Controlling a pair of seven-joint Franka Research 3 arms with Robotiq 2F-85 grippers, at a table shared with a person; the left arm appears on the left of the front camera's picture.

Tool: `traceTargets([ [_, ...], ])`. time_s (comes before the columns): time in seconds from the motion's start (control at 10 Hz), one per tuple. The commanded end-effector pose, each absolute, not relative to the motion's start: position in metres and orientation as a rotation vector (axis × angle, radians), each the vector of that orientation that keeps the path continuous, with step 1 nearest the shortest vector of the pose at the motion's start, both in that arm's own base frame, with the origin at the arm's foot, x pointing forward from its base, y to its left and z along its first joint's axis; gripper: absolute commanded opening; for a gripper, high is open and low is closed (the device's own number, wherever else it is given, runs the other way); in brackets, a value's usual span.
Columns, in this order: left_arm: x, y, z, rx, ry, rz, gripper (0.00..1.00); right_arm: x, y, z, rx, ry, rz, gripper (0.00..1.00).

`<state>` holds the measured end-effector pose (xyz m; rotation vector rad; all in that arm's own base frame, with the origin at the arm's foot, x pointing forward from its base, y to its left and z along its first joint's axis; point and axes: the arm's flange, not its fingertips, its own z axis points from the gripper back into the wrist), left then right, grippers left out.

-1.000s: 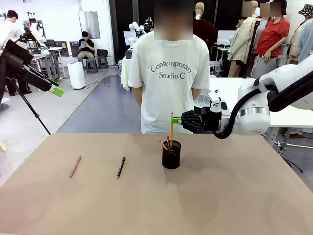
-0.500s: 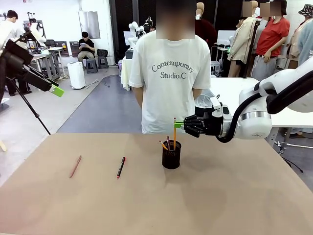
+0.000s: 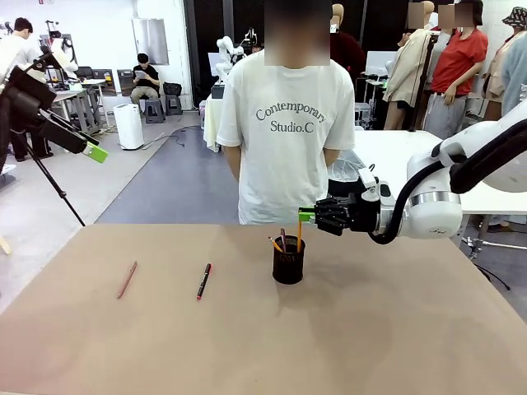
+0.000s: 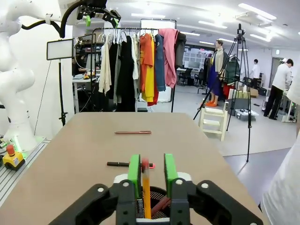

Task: Place the pens into the pen holder.
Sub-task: Pick up a writing instrument from the table and place it into the Pen holder.

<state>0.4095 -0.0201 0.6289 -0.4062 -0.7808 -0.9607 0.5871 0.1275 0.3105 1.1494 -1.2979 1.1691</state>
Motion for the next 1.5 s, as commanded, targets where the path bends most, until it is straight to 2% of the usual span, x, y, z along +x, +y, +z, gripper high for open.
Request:
traceTargets([
  [0.0, 0.408, -0.021, 0.629, -0.408, -0.79, -0.963, 1.0, 0.584, 0.126, 0.311, 1.132, -1.3, 1.179, 0.76],
  [0.1, 0.408, -0.021, 0.629, -0.408, -0.79, -0.963, 1.0, 0.585, 0.125, 0.312, 1.135, -1.299, 1.176, 0.95],
  [0.2, 0.408, -0.021, 0.629, -0.408, -0.79, -0.963, 1.0, 0.585, 0.124, 0.314, 1.139, -1.297, 1.173, 1.0],
  [0.8, 0.408, -0.021, 0.629, -0.408, -0.79, -0.963, 1.0, 0.582, 0.117, 0.333, 1.208, -1.221, 1.187, 1.0],
  [0.9, 0.408, -0.021, 0.629, -0.408, -0.79, -0.963, 1.0, 0.587, 0.121, 0.324, 1.158, -1.301, 1.18, 1.0],
  [1.2, 0.408, -0.021, 0.629, -0.408, -0.79, -0.963, 1.0, 0.587, 0.121, 0.324, 1.158, -1.301, 1.18, 1.0],
  [1.4, 0.408, -0.021, 0.629, -0.408, -0.79, -0.963, 1.0, 0.583, 0.113, 0.343, 1.189, -1.204, 1.203, 1.0],
])
